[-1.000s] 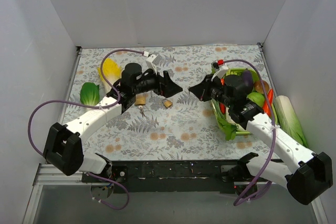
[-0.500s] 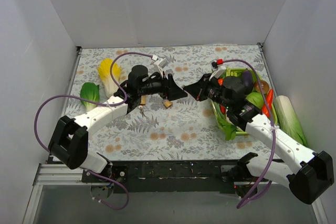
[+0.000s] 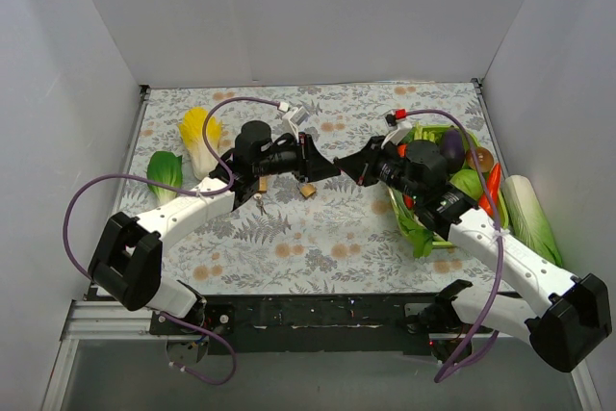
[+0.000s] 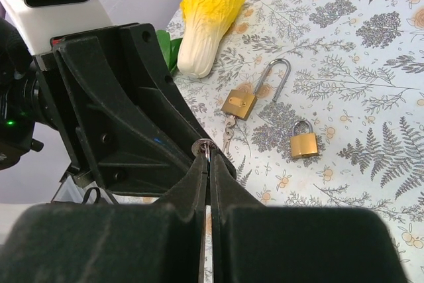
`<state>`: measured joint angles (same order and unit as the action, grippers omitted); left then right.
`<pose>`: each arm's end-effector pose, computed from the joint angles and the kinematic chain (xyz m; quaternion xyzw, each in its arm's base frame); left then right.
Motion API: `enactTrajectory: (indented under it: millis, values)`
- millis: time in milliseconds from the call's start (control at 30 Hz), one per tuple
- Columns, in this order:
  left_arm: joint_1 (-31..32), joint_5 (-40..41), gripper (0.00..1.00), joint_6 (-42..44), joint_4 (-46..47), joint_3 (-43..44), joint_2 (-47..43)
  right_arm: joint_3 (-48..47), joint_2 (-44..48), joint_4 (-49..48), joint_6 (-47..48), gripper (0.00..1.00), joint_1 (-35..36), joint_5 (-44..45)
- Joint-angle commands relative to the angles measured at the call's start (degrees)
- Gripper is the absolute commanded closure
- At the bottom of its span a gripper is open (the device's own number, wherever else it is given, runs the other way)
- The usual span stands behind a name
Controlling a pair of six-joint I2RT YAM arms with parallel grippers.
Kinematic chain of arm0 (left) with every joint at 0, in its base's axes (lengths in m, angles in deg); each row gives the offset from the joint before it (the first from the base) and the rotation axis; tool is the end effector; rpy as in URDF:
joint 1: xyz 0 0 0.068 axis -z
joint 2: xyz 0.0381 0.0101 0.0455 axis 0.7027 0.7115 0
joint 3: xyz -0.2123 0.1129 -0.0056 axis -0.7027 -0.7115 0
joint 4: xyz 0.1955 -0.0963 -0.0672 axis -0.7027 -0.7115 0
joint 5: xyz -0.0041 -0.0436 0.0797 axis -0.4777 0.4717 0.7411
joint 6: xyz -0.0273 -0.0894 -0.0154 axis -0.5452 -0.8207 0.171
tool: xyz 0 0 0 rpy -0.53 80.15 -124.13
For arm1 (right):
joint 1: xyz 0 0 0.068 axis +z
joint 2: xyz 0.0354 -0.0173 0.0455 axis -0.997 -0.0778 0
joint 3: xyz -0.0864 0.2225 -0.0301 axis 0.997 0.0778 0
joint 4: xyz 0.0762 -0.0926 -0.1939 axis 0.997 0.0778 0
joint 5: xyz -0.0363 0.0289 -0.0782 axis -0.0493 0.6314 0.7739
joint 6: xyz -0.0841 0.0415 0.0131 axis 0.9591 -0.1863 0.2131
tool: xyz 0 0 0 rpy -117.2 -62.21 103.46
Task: Unlock with the key
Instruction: Pick up the key from the center of the board.
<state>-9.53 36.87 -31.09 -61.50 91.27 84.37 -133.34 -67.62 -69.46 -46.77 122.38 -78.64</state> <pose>0.2501 -0.2407 0.2699 -0.0403 0.7634 -0.6286 0.1432 0.2169 0.1779 0.3079 -0.0652 0.7371 0.4334 0.5143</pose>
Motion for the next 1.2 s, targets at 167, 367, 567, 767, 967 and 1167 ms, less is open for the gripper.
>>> enactTrajectory:
  millis: [167, 367, 567, 767, 967, 1167]
  values:
    - [-0.04, 3.04, 1.00, 0.42, -0.63, -0.75, -0.80, -0.68, 0.52, -3.00, 1.65, 0.99, 0.87, 0.47]
    - [-0.04, 2.34, 1.00, 0.86, -3.18, -0.40, -1.33, -1.03, 2.20, -0.10, 14.64, 0.99, 0.87, 0.48]
    - [-0.04, -2.93, 1.00, 3.67, -10.28, 2.32, 0.87, -2.69, 0.71, 5.43, 27.21, 0.99, 0.86, -0.93]
    - [-0.04, -5.66, 1.00, 6.48, -16.87, 3.21, -0.01, -5.94, -1.05, 12.73, 37.49, 0.98, 0.87, -0.93]
    - [-0.04, -7.77, 1.00, 10.08, -26.28, 4.17, -0.10, -7.79, -0.79, 17.56, 39.45, 0.81, 0.78, -1.20]
    - [0.04, -8.82, 1.00, 11.14, -30.25, 1.72, -2.21, -6.74, 1.93, 19.41, 37.78, 0.49, 0.87, -8.92]
